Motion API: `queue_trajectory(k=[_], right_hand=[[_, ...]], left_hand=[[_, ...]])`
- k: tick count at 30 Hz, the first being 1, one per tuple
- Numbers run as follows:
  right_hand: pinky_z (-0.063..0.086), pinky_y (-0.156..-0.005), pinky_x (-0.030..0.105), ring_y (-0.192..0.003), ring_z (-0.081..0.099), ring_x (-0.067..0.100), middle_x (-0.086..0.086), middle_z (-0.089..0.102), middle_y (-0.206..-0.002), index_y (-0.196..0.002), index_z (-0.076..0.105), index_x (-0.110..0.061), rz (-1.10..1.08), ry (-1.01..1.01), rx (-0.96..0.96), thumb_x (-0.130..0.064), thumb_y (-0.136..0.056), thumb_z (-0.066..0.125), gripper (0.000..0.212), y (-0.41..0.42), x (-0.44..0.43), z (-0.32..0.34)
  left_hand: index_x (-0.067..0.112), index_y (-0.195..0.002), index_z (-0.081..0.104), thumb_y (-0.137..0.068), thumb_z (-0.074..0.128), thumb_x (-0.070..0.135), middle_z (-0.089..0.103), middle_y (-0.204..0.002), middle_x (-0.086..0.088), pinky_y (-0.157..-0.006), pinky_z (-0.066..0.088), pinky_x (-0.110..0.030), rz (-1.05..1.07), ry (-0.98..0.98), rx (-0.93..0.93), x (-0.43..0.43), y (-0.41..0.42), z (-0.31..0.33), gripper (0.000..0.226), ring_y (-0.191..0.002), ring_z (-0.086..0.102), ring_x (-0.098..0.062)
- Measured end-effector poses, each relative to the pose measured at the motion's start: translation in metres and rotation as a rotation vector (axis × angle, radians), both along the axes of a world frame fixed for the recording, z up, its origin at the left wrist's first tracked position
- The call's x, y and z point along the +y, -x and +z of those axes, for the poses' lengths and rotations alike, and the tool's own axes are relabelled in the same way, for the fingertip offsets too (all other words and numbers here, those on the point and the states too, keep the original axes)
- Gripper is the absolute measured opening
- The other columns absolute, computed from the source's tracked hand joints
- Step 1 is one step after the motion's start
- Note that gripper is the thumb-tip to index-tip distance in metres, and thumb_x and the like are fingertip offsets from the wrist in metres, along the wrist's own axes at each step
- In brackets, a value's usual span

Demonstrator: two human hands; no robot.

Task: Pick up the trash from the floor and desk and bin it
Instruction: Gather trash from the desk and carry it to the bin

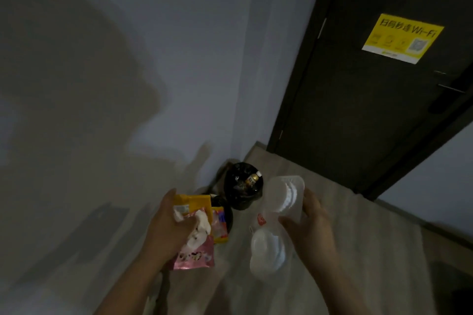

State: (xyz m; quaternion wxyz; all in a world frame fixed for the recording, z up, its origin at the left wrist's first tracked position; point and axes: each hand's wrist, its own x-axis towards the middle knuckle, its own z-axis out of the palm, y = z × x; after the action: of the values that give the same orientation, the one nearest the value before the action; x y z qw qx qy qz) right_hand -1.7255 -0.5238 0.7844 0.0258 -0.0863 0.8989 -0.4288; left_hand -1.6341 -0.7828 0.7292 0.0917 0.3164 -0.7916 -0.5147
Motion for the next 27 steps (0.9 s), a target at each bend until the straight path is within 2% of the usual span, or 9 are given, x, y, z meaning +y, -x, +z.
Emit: queue_trajectory(k=[2,5,11,15,18,20,22,24,27], right_hand=[[0.051,-0.093,0.04,-0.118,0.051,0.014,-0.008,0.049,-0.132,-0.138,0.04,-0.031,0.018,-0.004,-0.036,-0.019,-0.082,0.071,0.065,0.025,-0.008,-0.012],[0.051,-0.093,0.04,-0.117,0.05,0.014,-0.008,0.048,-0.13,-0.136,0.039,-0.035,0.054,-0.039,-0.1,-0.02,-0.08,0.071,0.066,0.065,-0.021,-0.036],[0.051,-0.094,0.037,-0.116,0.054,0.014,-0.005,0.052,-0.128,-0.135,0.043,-0.028,0.172,-0.115,-0.192,-0.024,-0.079,0.073,0.064,0.163,-0.046,-0.089],[0.05,-0.095,0.037,-0.115,0.055,0.017,0.001,0.051,-0.131,-0.139,0.04,-0.023,0.218,-0.157,-0.297,-0.018,-0.079,0.073,0.069,0.232,-0.054,-0.128],[0.046,-0.093,0.028,-0.113,0.052,0.014,0.002,0.05,-0.132,-0.142,0.037,-0.022,0.274,-0.172,-0.35,-0.014,-0.081,0.071,0.07,0.268,-0.062,-0.161],[0.045,-0.093,0.026,-0.112,0.052,0.013,0.003,0.05,-0.132,-0.142,0.037,-0.021,0.301,-0.176,-0.389,-0.012,-0.082,0.071,0.07,0.286,-0.069,-0.185],[0.044,-0.092,0.025,-0.11,0.049,0.01,0.003,0.049,-0.132,-0.143,0.036,-0.021,0.312,-0.192,-0.408,-0.012,-0.081,0.072,0.073,0.299,-0.077,-0.21],[0.041,-0.089,0.022,-0.106,0.044,0.005,0.003,0.048,-0.132,-0.143,0.036,-0.021,0.316,-0.211,-0.426,-0.012,-0.08,0.073,0.074,0.31,-0.085,-0.237],[0.043,-0.086,0.023,-0.105,0.048,0.008,0.003,0.05,-0.128,-0.14,0.039,-0.022,0.313,-0.207,-0.451,-0.013,-0.08,0.073,0.07,0.323,-0.098,-0.282]], left_hand=[[0.021,-0.148,0.026,-0.084,0.07,0.023,0.042,-0.145,-0.007,-0.096,0.037,-0.032,0.004,-0.025,-0.045,-0.008,0.018,-0.013,0.078,-0.132,0.042,-0.027],[0.02,-0.146,0.028,-0.083,0.071,0.023,0.052,-0.128,-0.002,-0.088,0.036,-0.027,0.046,-0.021,-0.094,-0.015,0.045,-0.032,0.076,-0.127,0.048,-0.026],[0.021,-0.148,0.027,-0.077,0.077,0.03,0.051,-0.137,-0.008,-0.094,0.039,-0.032,0.145,-0.017,-0.24,-0.021,0.107,-0.075,0.088,-0.124,0.05,-0.028],[0.021,-0.15,0.018,-0.077,0.076,0.028,0.051,-0.137,-0.013,-0.087,0.042,-0.033,0.216,-0.094,-0.362,-0.014,0.154,-0.116,0.094,-0.12,0.052,-0.032],[0.019,-0.148,0.022,-0.075,0.078,0.025,0.053,-0.132,-0.014,-0.082,0.044,-0.034,0.296,-0.126,-0.433,-0.015,0.184,-0.149,0.092,-0.115,0.054,-0.033],[0.017,-0.141,0.033,-0.073,0.08,0.021,0.057,-0.124,-0.012,-0.072,0.047,-0.026,0.335,-0.151,-0.451,-0.019,0.2,-0.173,0.084,-0.102,0.056,-0.026],[0.015,-0.133,0.042,-0.07,0.082,0.016,0.059,-0.105,-0.002,-0.058,0.037,-0.014,0.361,-0.169,-0.462,-0.025,0.213,-0.198,0.075,-0.083,0.051,-0.012],[0.013,-0.13,0.046,-0.068,0.083,0.014,0.05,-0.084,0.013,-0.053,0.03,-0.01,0.387,-0.175,-0.482,-0.033,0.224,-0.229,0.072,-0.068,0.042,0.001],[0.012,-0.123,0.051,-0.067,0.084,0.013,0.042,-0.076,0.019,-0.05,0.031,-0.009,0.369,-0.192,-0.548,-0.046,0.238,-0.277,0.066,-0.065,0.042,0.005]])
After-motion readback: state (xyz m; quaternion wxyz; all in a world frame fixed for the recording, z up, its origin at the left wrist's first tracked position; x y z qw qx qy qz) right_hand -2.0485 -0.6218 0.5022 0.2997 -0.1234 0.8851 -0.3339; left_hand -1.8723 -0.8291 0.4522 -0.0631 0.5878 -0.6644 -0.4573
